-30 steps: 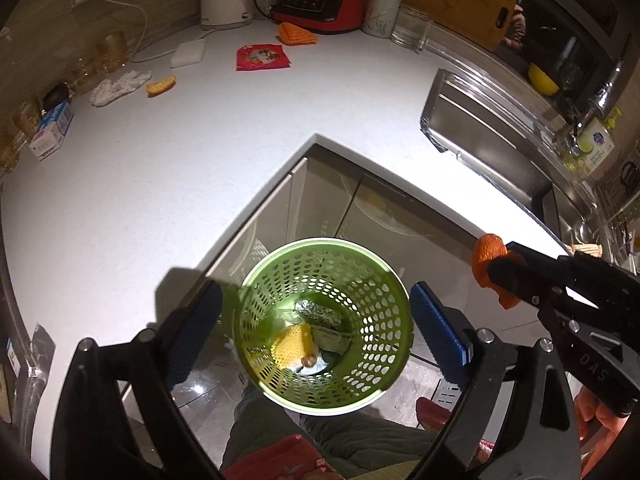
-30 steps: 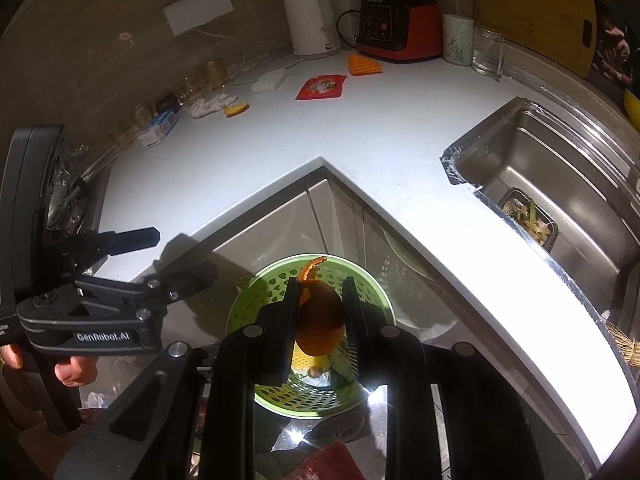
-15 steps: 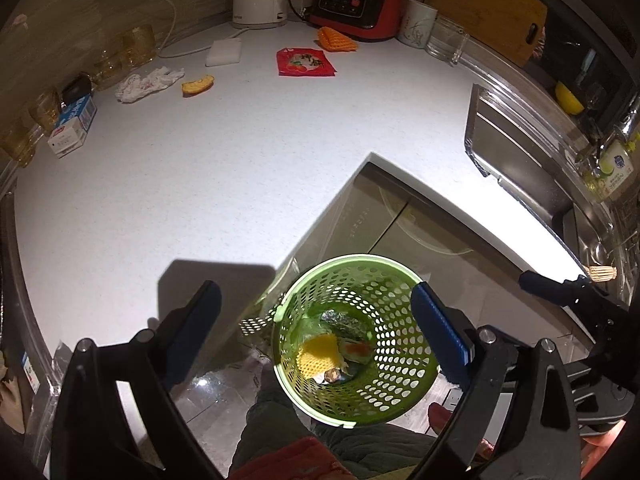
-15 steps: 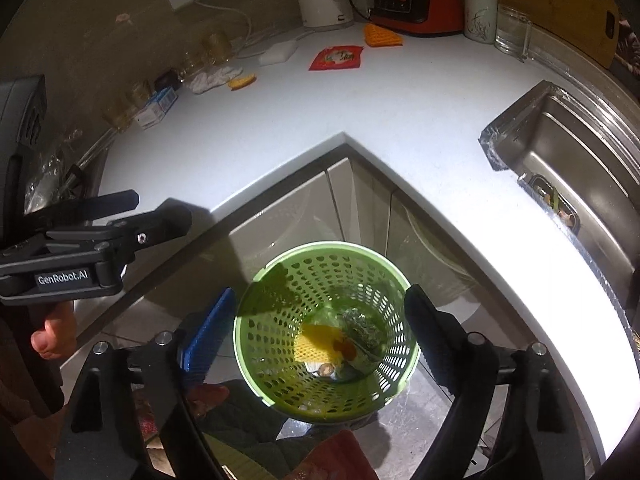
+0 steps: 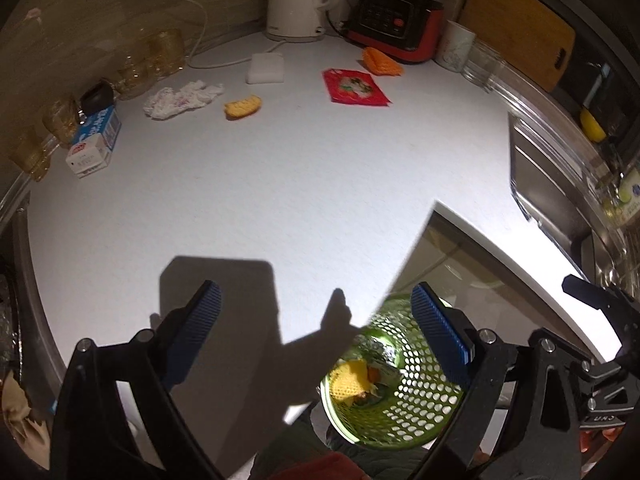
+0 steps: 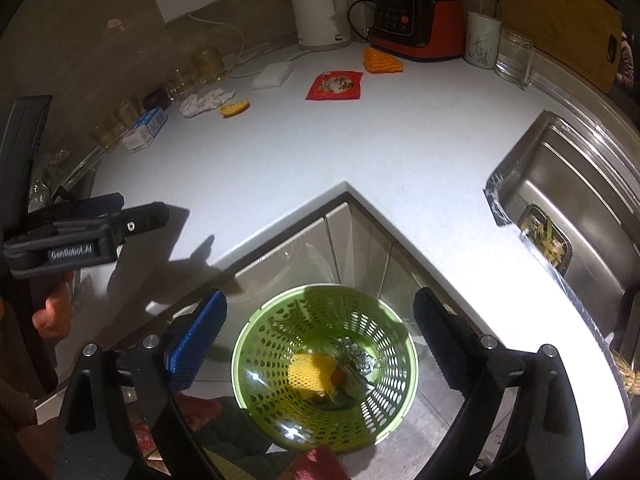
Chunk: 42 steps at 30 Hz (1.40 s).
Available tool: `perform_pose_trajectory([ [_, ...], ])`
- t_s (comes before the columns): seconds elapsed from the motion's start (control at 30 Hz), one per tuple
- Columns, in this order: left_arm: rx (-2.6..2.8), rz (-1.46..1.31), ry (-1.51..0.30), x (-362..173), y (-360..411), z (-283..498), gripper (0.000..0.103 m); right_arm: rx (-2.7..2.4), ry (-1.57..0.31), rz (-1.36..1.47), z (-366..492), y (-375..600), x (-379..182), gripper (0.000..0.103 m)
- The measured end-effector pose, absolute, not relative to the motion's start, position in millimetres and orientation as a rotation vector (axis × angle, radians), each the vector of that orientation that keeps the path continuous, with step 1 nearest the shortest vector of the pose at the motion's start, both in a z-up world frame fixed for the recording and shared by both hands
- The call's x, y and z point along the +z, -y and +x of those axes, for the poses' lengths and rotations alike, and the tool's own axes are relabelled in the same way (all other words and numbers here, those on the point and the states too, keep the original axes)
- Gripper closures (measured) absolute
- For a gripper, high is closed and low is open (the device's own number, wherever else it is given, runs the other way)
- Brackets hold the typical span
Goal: Collect trash
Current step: 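Grasp the yellow biscuit with the right gripper while the left grasps the white tissue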
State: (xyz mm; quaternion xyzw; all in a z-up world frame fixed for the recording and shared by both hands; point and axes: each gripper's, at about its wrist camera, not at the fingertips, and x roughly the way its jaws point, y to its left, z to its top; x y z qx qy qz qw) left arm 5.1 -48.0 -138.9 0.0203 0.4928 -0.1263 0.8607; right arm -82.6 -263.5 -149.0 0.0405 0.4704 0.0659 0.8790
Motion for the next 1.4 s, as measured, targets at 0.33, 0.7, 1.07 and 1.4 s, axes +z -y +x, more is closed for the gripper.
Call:
perform_pose_trajectory([
  [0.33,-0.164,0.014,-0.971,-130.1,-9.0,88.0,0.012,0.207,-0.951,0.025,-6.7,213.3,-138.5,0.009],
  [0.7,-0.080,-0.066,-0.959,-147.2,-60.3,181.4,0.012,0.313,-0.925,-0.031,115.9,136.6,-150.3,0.009],
  [1.07,-0.045,-0.111,-0.965,-169.7,-87.2,255.0,0.012,0.310,-0.972,-0.065,221.4,83.4,-189.5,0.009],
  [1.4,-0.024,-0.118,-0.955,-174.7,-96.2,273.0,0.012,0.263,-0.987,-0.098,251.7,75.4,-216.8,0.021],
])
